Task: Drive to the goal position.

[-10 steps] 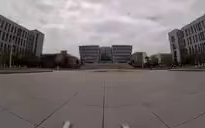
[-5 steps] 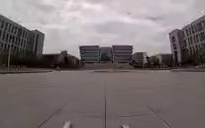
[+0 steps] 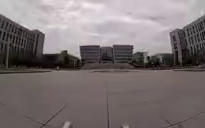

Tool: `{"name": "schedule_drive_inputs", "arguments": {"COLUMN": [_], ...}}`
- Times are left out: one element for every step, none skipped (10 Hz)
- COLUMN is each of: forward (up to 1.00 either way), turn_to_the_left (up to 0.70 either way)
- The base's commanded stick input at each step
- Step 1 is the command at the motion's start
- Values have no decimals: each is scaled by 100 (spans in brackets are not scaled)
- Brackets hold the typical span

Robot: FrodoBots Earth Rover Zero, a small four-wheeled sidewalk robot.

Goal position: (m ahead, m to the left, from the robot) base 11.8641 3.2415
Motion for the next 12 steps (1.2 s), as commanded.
{"name": "schedule_drive_inputs", "arguments": {"forward": [70, 70, 70, 70, 70, 70, 70, 70, 70, 70, 70, 70], "turn_to_the_left": [0, -11, -19, -24, 0, 0, 0, 0, 0, 0, 0, 0]}}
